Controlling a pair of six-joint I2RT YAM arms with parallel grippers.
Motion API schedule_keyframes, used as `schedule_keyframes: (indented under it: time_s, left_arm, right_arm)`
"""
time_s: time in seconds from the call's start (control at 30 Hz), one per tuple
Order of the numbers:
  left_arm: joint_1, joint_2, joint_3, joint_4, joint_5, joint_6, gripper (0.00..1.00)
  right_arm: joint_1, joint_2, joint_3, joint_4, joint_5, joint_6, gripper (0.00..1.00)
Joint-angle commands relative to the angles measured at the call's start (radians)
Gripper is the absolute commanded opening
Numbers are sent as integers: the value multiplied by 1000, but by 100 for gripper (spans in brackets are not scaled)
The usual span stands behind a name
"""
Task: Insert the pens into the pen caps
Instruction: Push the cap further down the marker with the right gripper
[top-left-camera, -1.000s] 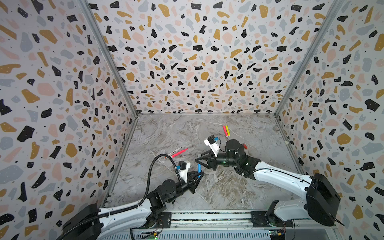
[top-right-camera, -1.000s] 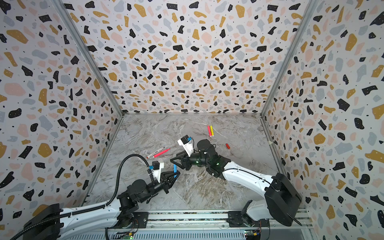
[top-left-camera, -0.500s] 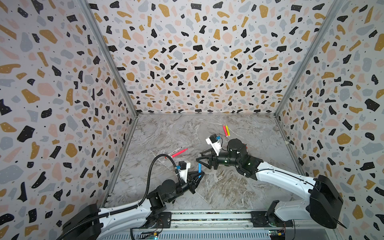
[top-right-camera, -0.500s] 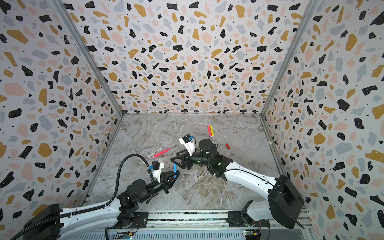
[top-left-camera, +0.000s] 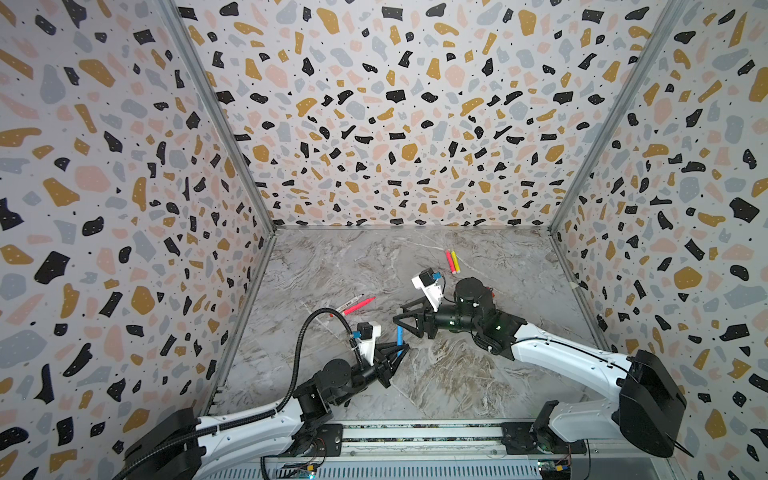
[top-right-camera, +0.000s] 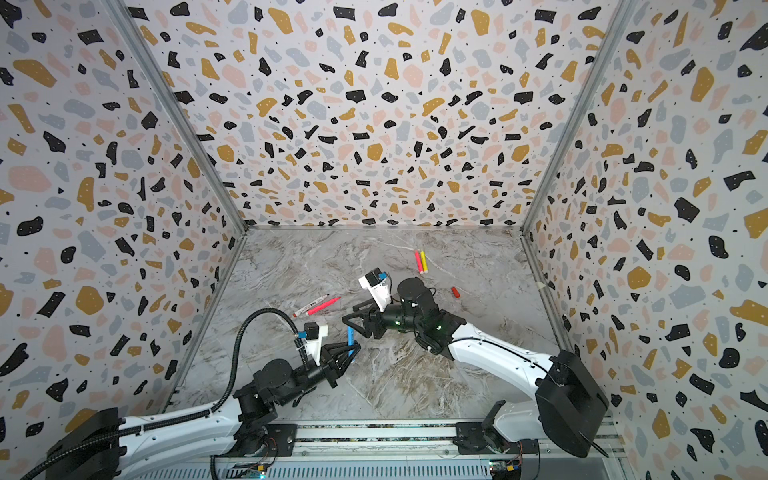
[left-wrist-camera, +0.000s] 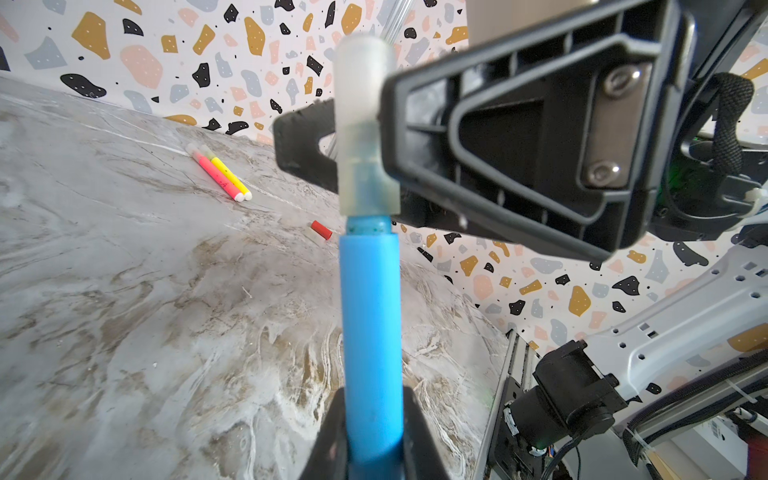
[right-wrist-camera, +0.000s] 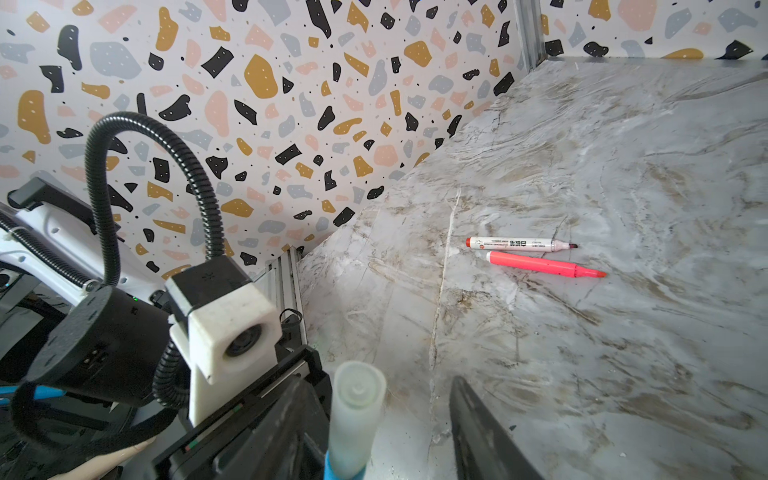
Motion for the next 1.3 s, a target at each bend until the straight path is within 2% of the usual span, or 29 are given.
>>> schedule_keyframes:
  time_s: [0.0, 0.3, 0.4, 1.03, 1.27]
  left_arm:
    - [5, 1, 0, 61, 5, 7, 0]
    - [5, 13, 19, 16, -30, 19, 0]
    - [5, 6, 21, 7, -53, 17, 0]
    - [5, 6, 41, -56, -115, 26, 0]
    - [5, -56, 14, -36, -126, 6, 0]
  right_arm:
    - [-4, -10, 50, 1, 14, 2, 53]
    - [-4, -2, 53, -21, 31, 3, 31]
    - [3, -1, 43, -21, 36, 6, 27]
    - [107, 46, 26, -84, 209, 0, 14]
    - [131, 50, -14, -56, 219, 21, 13]
